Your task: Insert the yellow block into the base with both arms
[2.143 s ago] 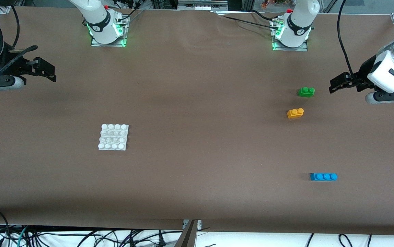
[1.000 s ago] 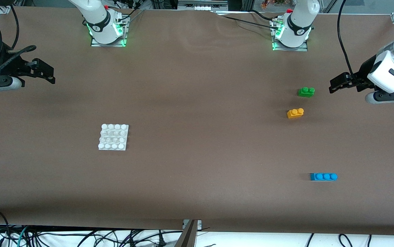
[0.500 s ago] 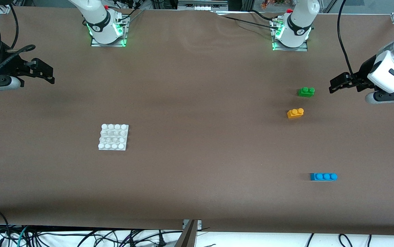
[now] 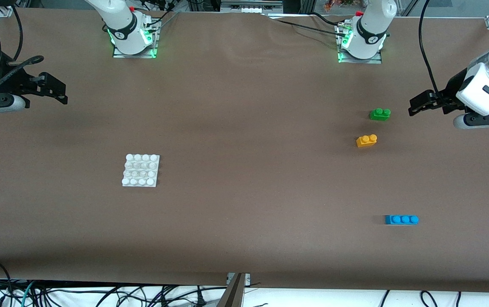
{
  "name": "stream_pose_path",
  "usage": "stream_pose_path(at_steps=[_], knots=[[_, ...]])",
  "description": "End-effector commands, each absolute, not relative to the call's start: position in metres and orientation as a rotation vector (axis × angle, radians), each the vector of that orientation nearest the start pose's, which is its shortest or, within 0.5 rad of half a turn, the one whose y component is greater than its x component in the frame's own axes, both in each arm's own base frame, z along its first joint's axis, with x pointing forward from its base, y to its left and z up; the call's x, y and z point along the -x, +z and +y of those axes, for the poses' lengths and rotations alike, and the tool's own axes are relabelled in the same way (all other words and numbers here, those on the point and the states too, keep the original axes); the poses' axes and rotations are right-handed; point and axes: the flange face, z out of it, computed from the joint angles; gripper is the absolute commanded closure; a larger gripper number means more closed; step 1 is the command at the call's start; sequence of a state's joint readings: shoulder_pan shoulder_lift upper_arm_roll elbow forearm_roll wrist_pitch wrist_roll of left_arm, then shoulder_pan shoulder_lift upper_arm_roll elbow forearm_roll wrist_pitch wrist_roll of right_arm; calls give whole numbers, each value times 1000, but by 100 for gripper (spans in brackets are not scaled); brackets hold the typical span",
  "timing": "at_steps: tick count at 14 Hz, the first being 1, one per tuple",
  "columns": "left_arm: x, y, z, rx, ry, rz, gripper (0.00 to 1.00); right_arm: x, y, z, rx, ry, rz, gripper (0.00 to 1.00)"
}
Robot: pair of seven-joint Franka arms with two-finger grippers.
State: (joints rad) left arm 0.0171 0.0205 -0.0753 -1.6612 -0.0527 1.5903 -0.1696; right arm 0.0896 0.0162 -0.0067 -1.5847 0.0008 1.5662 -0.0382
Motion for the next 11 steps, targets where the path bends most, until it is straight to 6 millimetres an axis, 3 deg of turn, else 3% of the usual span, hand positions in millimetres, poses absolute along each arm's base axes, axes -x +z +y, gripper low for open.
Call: stream_pose_path(at_steps=[1,11], knots=[[-559,579,-37,3160,150,-141,0,-557,614,45,3144,36,-179,1],[-560,576,-48,3140,154,-114,0,-557,614,43,3145,41,-174,1]])
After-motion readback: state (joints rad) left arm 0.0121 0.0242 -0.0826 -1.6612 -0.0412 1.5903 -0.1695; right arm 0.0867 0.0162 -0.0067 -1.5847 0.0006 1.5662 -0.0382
